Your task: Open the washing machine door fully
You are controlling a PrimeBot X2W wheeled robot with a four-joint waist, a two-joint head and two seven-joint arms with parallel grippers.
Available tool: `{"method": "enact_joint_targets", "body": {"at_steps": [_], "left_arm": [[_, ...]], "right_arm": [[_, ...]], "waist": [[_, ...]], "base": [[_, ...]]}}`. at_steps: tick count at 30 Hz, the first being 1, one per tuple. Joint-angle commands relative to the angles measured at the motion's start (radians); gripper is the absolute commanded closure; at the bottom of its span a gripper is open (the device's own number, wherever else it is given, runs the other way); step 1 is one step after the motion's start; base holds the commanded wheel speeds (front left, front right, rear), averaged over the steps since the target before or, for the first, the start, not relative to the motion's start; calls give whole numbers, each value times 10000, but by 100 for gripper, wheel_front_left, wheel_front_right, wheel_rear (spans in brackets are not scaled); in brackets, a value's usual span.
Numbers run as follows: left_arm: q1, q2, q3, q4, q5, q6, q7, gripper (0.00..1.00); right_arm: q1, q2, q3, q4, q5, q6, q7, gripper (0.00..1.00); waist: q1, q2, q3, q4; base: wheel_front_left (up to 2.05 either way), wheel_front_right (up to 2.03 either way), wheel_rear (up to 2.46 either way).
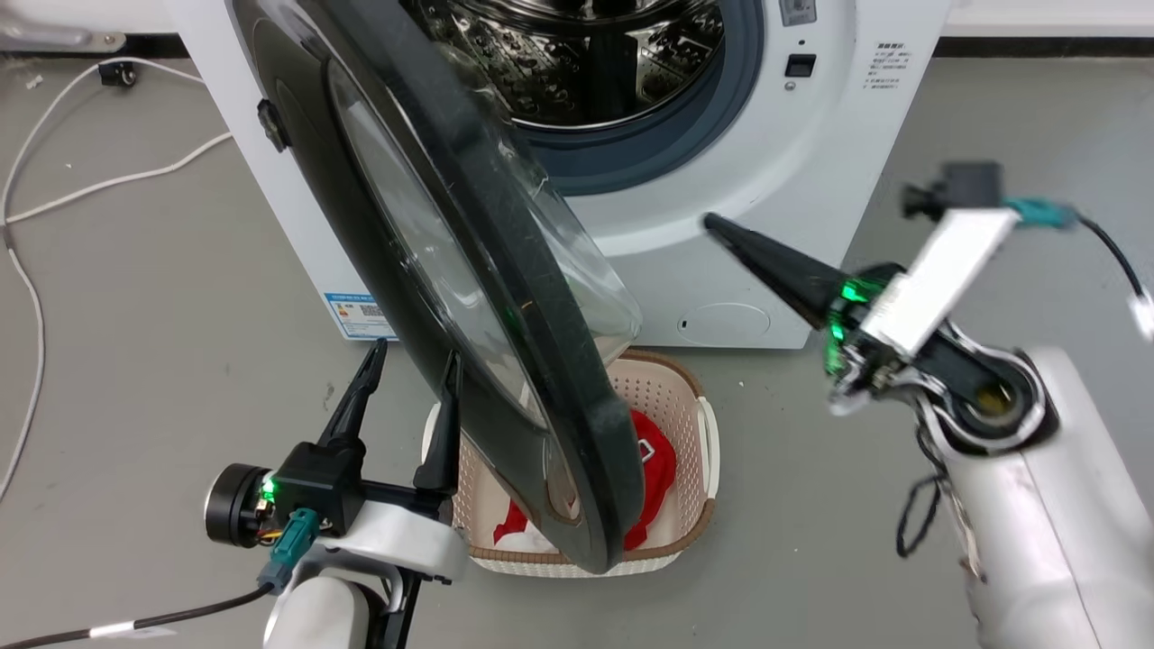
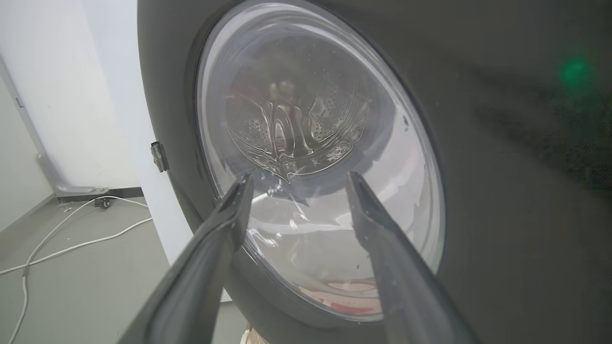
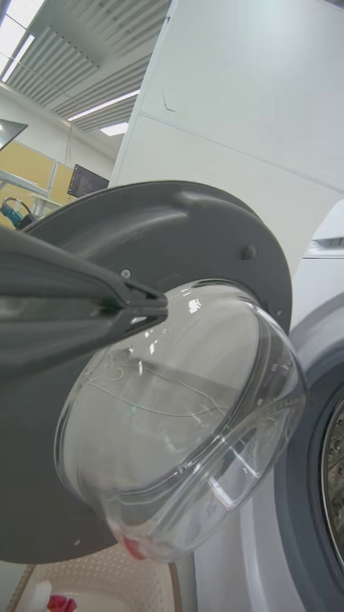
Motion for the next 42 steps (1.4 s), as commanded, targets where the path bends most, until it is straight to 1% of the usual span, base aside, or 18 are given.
{"method": "enact_joint_targets", "body": {"at_steps": [1,3,8,12,13,14,15,17,21,26,30,33,35,39,42], "left_arm": [[151,-12,-9,36,-55,10,-25,0],[171,-10,-3,65,-52,34,-25,0],[313,-13,6,66,-99,110,-25,0],[407,-13,21,87,-145,172,-25,0],[428,-15,12,85,-145,188,-25,0],[456,-14,12,81,-160,185,-25,0],[483,-14,15,86,-177,194,-25,0],[525,-14,37,93,-195,209,-25,0],[543,-15,95,100,-166,207,-25,0],[499,-15,137,69,-175,241,-25,0],[515,-14,101,92,-201,246,-25,0],[514,-14,98,106,-178,226,-25,0],[515,-15,105,119,-162,209,-25,0],[549,-16,95,132,-117,190,-25,0],[566,-14,74,145,-90,161,-25,0]], "right_arm": [[325,-48,-95,-113,6,-2,-183,100],[851,-228,-598,-435,-54,-2,-867,100],[2436,-430,-1713,-1237,196,-2,-1954,100],[3776,-349,-2320,-1792,204,-2,-2668,100],[4086,-304,-2399,-1875,134,-2,-2826,97],[4380,-261,-2440,-1918,15,-2,-2996,84],[4667,-214,-2494,-1951,-128,-2,-3214,64],[5081,-68,-2495,-2121,-256,-2,-3586,0],[5763,135,-2486,-2358,-837,-2,-4644,0],[6110,227,-2475,-2334,-2769,-2,-6223,0],[6074,276,-2813,-2287,-4570,-2,-7354,0],[6026,286,-3138,-2411,-6433,-2,-8004,0],[5986,297,-3333,-2633,-7751,-2,-8245,0],[6139,301,-3596,-3319,-10661,-3,-8504,0],[6449,302,-3551,-3786,-12302,-3,-8527,0]], "waist": [[1,0,-81,13],[1,0,-171,22],[1,0,-369,18],[1,0,-536,-14],[1,0,-567,-15],[1,0,-595,-16],[1,0,-621,-20],[1,0,-666,-34],[1,0,-714,-52],[1,0,-698,-72],[1,0,-729,-68],[1,0,-738,-45],[1,0,-752,-27],[1,0,-781,6],[1,0,-808,34]], "base": [[0,0,0],[0,0,0],[0,0,0],[0,0,0],[0,0,0],[0,0,0],[0,0,0],[0,0,0],[0,0,0],[0,0,0],[0,0,0],[0,0,0],[0,0,0],[0,0,0],[0,0,0]]}}
